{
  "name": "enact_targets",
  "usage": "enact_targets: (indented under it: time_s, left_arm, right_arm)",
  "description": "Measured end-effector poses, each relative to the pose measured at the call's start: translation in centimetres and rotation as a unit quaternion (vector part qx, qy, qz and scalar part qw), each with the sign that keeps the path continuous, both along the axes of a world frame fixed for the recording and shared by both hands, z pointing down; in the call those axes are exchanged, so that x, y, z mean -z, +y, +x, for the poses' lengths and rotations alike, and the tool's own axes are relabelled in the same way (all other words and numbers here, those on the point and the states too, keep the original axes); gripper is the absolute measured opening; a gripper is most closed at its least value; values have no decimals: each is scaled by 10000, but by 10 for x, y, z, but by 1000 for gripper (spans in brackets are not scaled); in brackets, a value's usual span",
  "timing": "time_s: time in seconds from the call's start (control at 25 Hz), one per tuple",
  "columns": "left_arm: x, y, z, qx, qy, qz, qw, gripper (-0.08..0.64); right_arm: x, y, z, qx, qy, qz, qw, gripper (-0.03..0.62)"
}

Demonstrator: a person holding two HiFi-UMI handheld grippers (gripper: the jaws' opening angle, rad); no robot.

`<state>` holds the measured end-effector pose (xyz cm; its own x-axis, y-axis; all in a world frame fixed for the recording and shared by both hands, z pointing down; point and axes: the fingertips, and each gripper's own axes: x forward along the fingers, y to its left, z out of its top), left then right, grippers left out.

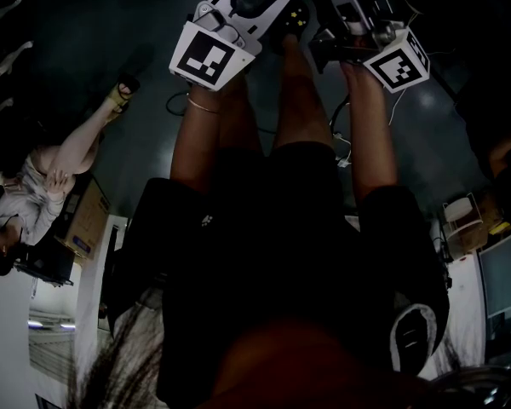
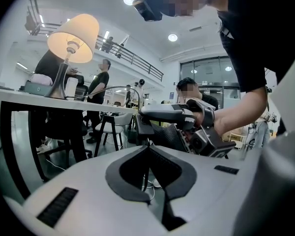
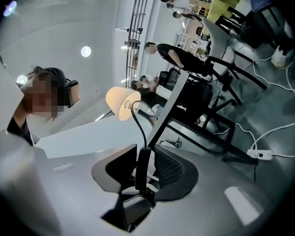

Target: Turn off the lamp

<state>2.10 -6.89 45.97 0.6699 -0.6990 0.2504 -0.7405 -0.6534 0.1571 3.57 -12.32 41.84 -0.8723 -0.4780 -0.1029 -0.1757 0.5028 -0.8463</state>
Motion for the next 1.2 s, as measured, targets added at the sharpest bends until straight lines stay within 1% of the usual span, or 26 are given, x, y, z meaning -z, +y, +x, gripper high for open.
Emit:
enact_targets:
  time_s: [0.12, 0.36, 0.52, 0.64, 0.84, 1.2]
  left_arm:
    - [-1, 3, -3, 15, 18, -37, 10000, 12]
    - [-2, -3, -4, -13, -3, -70, 10000, 12]
    - [-1, -2, -3, -25, -9, -59, 10000, 12]
    - [-1, -1, -3, -21, -24, -67, 10000, 12]
    - [-2, -1, 0, -85, -92, -64, 9999, 12]
    - [-2, -1, 2, -149, -138, -81, 9998, 12]
  right_arm:
    - [0, 0, 1, 1, -40, 29, 10000, 98]
    - [-3, 8, -6, 350, 126, 186, 9991, 106]
    - [-7, 7, -4, 283, 168, 98, 9994, 104]
    - [-9, 8, -4, 282, 203, 119, 9993, 98]
    - [-6, 8, -4, 293, 127, 140, 9994, 89]
    - [-10, 7, -2, 222, 98, 32, 9997, 86]
